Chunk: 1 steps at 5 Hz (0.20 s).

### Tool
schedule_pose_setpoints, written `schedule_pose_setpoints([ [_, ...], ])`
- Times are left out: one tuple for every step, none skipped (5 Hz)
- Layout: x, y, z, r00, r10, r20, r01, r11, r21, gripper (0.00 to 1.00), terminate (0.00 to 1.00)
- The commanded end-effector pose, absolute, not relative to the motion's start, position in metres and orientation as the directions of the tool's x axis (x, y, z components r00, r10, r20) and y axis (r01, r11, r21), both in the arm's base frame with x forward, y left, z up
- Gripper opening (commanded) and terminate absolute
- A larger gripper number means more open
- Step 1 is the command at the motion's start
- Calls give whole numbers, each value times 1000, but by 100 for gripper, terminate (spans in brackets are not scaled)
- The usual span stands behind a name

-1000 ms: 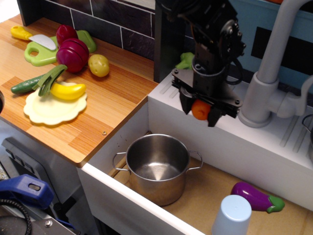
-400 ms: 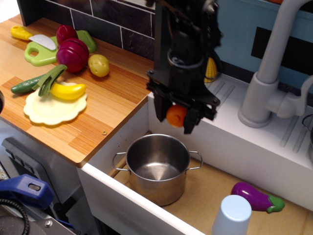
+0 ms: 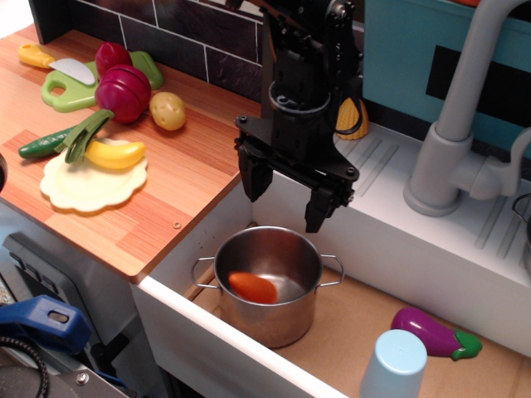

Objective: Put carrot in pot or pan

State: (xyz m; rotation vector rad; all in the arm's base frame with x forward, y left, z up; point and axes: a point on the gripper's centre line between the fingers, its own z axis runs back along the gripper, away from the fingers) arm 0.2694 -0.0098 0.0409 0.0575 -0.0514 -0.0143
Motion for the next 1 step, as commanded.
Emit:
schedule_pose_setpoints([
  [275,-9,54,994,-16,105,10,998,57,100,100],
])
